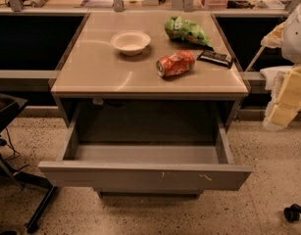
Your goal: Close top drawer
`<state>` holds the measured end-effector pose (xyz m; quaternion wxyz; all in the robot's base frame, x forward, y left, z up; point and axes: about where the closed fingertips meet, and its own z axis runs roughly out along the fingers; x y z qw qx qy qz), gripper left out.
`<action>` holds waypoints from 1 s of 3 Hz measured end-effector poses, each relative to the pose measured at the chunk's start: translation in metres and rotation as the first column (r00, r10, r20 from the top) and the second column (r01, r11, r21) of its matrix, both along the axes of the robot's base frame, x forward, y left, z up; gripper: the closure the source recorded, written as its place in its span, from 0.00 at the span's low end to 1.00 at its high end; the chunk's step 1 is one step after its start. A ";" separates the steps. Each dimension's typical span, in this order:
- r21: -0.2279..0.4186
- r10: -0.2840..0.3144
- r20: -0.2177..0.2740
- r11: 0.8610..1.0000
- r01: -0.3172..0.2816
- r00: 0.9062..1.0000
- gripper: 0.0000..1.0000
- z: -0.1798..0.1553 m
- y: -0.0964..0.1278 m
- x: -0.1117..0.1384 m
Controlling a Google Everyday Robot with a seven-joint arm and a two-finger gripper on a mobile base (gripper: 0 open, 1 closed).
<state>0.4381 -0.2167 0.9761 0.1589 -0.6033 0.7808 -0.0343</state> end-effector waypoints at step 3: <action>0.046 0.106 0.036 0.993 -0.108 0.994 0.00 -0.027 0.040 -0.022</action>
Offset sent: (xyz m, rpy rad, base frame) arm -0.0059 0.0176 -0.0182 -0.0160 0.0035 0.0401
